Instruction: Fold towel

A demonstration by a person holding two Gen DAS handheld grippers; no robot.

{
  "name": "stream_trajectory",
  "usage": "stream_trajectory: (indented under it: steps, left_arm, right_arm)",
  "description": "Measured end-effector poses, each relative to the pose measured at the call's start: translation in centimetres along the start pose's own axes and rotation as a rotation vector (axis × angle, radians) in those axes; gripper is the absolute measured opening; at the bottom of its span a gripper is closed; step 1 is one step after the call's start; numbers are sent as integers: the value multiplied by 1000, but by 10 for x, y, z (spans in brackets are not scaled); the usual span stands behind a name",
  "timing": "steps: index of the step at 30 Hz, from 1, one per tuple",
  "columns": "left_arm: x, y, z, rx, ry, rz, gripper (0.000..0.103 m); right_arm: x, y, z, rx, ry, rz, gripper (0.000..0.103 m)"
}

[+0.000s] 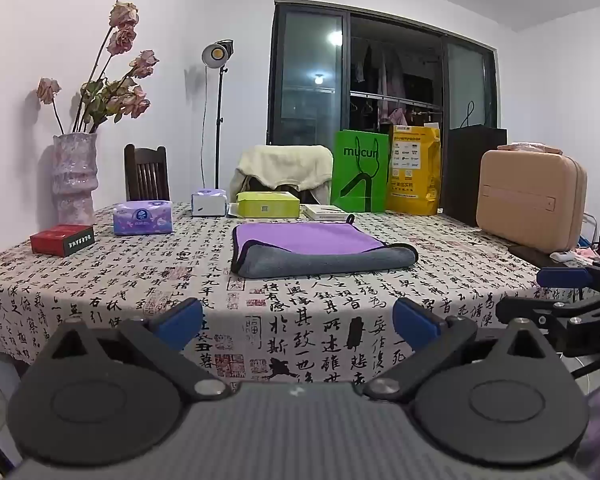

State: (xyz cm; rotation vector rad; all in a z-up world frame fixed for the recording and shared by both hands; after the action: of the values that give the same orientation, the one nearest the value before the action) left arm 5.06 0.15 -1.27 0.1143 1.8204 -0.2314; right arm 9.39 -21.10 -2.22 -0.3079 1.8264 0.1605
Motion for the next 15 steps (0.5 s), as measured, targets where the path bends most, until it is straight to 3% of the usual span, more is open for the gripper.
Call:
stream_trajectory:
  steps: [15]
  left_arm:
    - [2, -4, -1, -7, -9, 24, 103]
  right_arm:
    - [-2, 2, -2, -6, -9, 4, 100]
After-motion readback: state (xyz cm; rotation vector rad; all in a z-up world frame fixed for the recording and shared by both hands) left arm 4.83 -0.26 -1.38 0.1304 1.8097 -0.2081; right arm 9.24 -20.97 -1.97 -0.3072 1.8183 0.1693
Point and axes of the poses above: each gripper's, at about its wrist camera, not at the fingertips, and z roughly the way its jaws point, y to its left, x to its underside, the point moved 5 cm from there along z, roughly the way its jaws point, and after that the axes turned 12 degrees about x, right-handed, at the moved point
